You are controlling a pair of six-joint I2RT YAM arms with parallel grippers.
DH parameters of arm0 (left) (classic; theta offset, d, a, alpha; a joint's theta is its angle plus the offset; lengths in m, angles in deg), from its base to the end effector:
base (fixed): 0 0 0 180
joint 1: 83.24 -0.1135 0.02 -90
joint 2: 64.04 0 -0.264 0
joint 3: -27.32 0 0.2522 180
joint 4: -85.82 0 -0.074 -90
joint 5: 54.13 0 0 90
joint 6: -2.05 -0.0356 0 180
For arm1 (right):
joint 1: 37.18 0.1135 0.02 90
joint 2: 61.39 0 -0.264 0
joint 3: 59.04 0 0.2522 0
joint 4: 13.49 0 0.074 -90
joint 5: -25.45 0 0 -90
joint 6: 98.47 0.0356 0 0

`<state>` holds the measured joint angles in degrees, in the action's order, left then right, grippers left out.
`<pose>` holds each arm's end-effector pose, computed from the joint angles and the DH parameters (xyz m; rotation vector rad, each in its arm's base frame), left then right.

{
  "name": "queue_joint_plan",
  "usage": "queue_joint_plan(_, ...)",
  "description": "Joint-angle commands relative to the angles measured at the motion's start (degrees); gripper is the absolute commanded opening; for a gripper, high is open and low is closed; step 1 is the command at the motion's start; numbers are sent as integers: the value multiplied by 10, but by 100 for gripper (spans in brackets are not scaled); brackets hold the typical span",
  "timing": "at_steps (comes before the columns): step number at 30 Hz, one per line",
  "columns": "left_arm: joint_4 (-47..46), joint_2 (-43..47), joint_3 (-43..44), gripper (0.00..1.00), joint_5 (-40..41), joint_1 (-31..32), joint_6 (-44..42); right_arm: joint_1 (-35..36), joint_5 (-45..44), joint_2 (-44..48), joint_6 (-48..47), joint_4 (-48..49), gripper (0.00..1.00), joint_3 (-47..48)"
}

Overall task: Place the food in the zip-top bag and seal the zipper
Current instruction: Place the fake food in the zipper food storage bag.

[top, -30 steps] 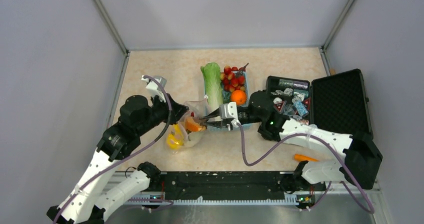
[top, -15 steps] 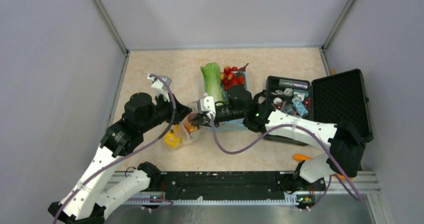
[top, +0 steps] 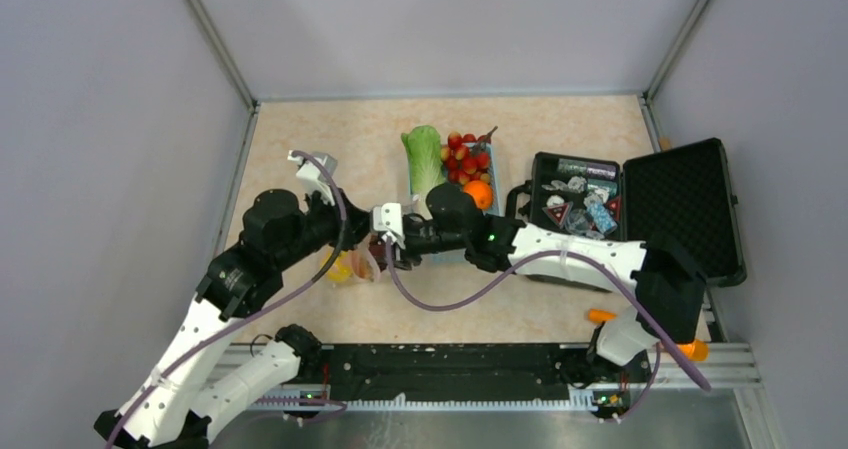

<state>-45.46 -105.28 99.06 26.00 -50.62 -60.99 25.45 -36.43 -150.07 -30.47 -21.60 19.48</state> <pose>0.1166 -0.0819 0.3814 0.2209 1.9675 -0.8584 0.1516 0.3294 0.2999 -1.5585 1.1925 0.9382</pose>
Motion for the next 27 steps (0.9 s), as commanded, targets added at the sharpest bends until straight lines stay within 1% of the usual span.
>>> queue_joint_plan(1, -46, 19, 15, 0, 20, 1, 4, 1, -69, 49, 63, 50, 44, -19)
queue_joint_plan(3, -43, 19, 15, 0, 22, 1, 3, -5, -91, 72, 100, 64, 47, -25)
queue_joint_plan(5, -42, 20, 15, 0, 22, 0, 2, -14, -104, 88, 129, 58, 46, -25)
queue_joint_plan(7, -42, 21, 15, 0, 23, 0, 2, -25, -117, 97, 159, 44, 37, -25)
queue_joint_plan(9, -41, 24, 14, 0, 25, 0, 2, -40, -109, 103, 181, 34, 32, -33)
queue_joint_plan(14, -39, 23, 14, 0, 25, 0, 0, -43, -21, 96, 181, 18, 30, -55)
queue_joint_plan(18, -43, 18, 17, 0, 23, 0, 0, -40, 37, 76, 168, -11, 30, -44)
queue_joint_plan(20, -44, 15, 18, 0, 20, 0, 0, -37, 45, 61, 164, -21, 30, -31)
queue_joint_plan(22, -44, 11, 20, 0, 19, 0, 0, -34, 56, 36, 147, -52, 30, 0)
queue_joint_plan(25, -46, 11, 23, 0, 14, 0, 3, -25, 46, -17, 122, -129, 28, 60)
queue_joint_plan(27, -49, 13, 21, 0, 13, 1, 8, -20, 41, -46, 114, -141, 28, 87)
